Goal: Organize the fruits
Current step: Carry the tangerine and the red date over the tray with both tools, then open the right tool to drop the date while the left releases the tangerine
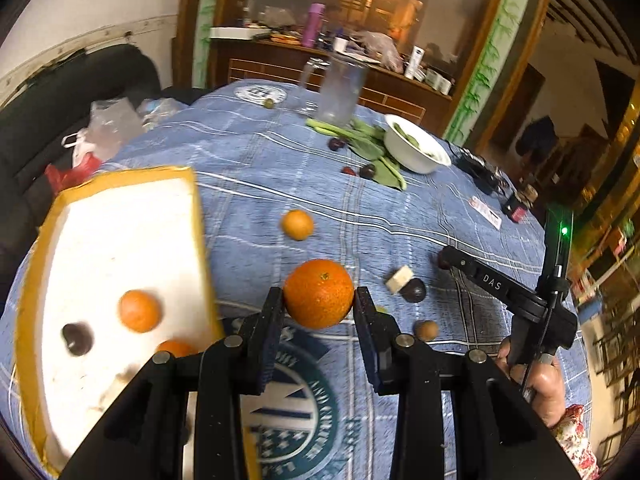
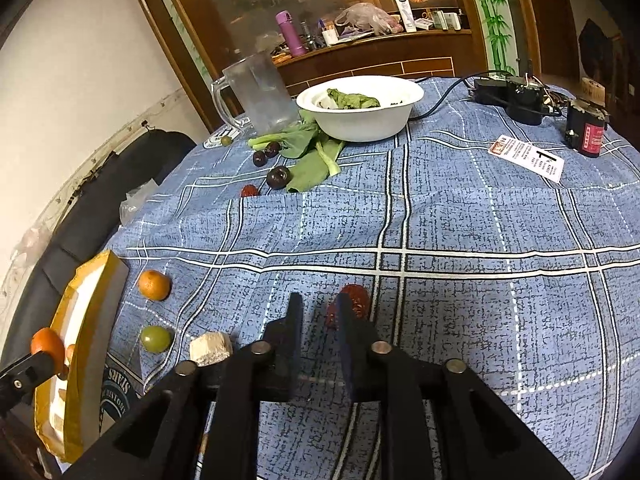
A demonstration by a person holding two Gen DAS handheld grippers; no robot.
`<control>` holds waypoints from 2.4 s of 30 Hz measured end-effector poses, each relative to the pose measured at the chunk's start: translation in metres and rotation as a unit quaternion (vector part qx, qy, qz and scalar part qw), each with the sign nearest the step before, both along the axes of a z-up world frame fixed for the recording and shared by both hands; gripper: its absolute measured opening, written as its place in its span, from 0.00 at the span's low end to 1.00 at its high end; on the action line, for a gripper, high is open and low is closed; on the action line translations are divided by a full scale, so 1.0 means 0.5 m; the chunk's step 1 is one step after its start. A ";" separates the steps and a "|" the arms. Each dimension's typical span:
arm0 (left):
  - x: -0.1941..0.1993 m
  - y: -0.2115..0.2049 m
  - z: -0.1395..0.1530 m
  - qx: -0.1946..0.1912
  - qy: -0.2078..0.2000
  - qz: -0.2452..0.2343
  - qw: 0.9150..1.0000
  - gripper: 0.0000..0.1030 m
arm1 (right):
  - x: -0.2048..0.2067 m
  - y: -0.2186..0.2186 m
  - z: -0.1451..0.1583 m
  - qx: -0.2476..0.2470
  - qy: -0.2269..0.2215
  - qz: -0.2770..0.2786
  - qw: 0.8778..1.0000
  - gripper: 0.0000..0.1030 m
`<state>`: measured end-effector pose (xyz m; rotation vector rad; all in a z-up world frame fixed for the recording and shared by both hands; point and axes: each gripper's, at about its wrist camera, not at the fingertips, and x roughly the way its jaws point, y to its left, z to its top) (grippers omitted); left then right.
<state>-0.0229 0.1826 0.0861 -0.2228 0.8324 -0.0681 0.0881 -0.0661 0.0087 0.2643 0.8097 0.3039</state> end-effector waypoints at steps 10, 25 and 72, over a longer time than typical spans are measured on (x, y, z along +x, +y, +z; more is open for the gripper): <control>-0.060 0.092 0.020 -0.005 -0.030 0.038 0.999 0.33 | 0.007 -0.069 -0.012 0.079 0.069 -0.044 0.994 0.47; -0.095 0.237 -0.024 -0.028 -0.011 0.108 0.994 0.33 | 0.024 0.011 -0.007 -0.041 0.071 -0.060 0.995 0.22; -0.156 0.358 -0.049 -0.071 -0.006 0.162 0.984 0.57 | -0.244 0.436 0.082 -0.115 0.013 0.219 0.969 0.31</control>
